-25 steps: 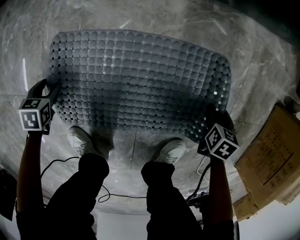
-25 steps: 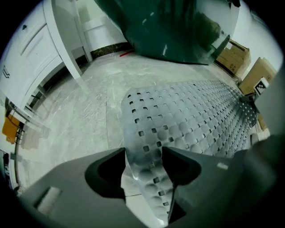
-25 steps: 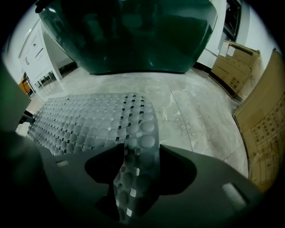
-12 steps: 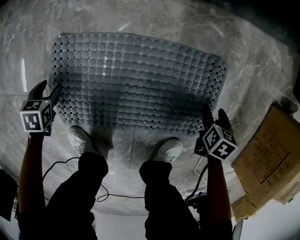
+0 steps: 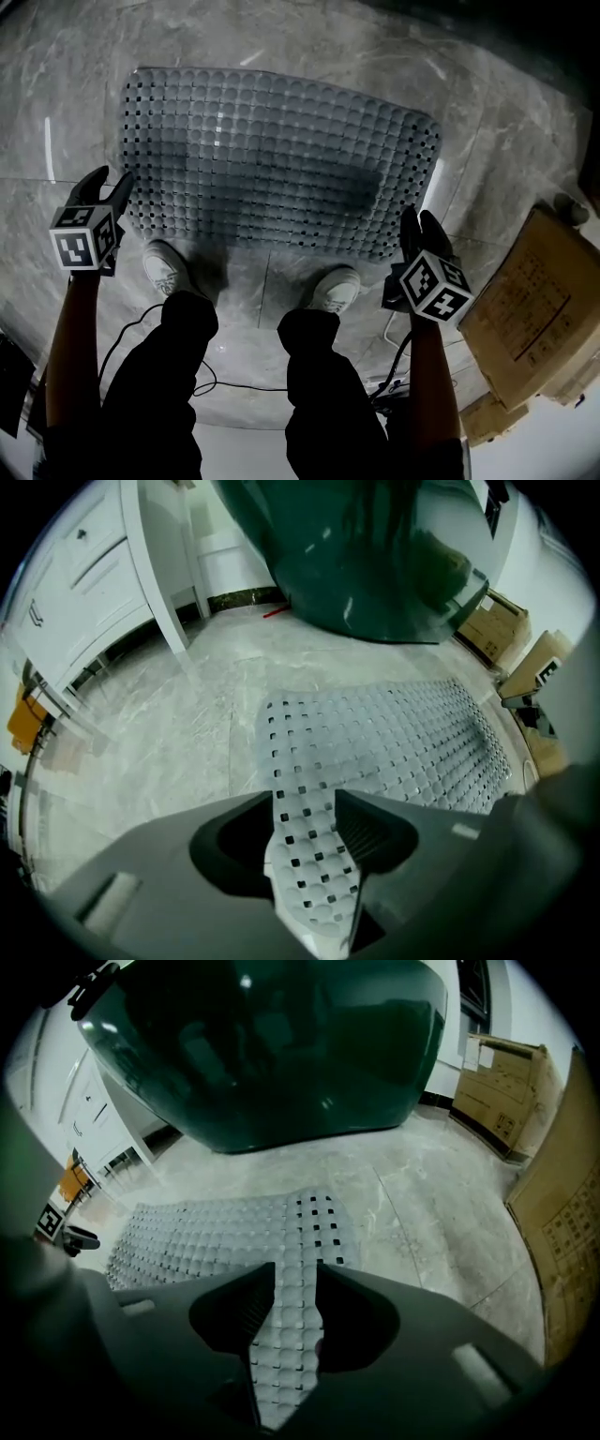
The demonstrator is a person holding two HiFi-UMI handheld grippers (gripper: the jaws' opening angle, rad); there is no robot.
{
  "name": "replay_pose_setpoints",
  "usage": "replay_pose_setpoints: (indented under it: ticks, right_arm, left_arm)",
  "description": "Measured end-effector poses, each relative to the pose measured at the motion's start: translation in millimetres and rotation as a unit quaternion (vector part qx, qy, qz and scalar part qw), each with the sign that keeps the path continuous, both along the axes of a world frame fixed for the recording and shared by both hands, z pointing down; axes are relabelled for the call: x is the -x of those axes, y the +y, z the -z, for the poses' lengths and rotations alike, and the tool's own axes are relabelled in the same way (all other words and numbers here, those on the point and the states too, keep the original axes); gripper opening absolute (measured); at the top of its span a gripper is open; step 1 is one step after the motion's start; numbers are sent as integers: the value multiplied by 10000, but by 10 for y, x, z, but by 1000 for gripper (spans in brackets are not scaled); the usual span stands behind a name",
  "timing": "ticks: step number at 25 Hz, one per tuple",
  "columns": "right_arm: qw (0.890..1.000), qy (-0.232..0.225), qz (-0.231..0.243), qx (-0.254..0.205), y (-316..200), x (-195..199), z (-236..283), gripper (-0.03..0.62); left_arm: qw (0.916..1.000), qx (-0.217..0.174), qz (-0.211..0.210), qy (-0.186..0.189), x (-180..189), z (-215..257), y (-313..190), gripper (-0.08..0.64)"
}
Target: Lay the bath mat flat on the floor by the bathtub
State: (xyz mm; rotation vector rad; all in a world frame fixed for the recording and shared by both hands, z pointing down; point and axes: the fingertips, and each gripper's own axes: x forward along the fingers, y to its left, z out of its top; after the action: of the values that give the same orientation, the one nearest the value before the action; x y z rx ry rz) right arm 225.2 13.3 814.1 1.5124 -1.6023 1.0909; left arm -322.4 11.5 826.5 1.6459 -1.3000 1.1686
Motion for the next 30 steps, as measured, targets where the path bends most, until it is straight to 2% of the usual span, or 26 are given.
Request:
replay_pose_setpoints:
  ticks: [1, 3, 7, 8, 9, 12, 20, 22, 25, 30]
  right_arm:
    - [10000, -73, -10, 8, -1, 21, 41, 160]
    - [9999, -129, -5, -15, -10, 52, 150, 140]
    - [9997, -177, 53, -151, -63, 121, 413, 50]
    - [9995, -235, 43, -194, -76, 140, 480, 36]
    - [9992, -318, 15, -246, -89, 160, 554, 28]
    - [9977, -534, -75, -413, -117, 201, 817, 26]
    - [9958, -623, 35, -668, -80, 280, 1618, 26]
    - [9948, -631, 30, -799, -100, 300, 1864, 26]
    - [9920, -724, 49, -1037, -173, 375, 2195, 26]
    - [9896, -796, 120, -1189, -197, 494, 2627, 26]
  left_arm:
    - [10000, -34, -16, 8, -35, 54, -5, 196]
    - [10000, -51, -40, 57, -107, 149, 4, 178]
    - [9999, -71, -35, 137, -236, 366, 11, 99]
    - [9998, -110, -12, 136, -259, 435, 3, 70]
    - [9998, -159, 21, 130, -276, 507, -4, 7]
    - [9995, -244, 87, 159, -341, 719, -11, 0]
    - [9985, -460, 127, 270, -588, 1486, -2, 0]
    - [9972, -615, 241, 343, -661, 1733, -24, 0]
    - [9952, -871, 173, 408, -800, 2052, -89, 0]
    - [9935, -1017, 132, 487, -957, 2444, -98, 0]
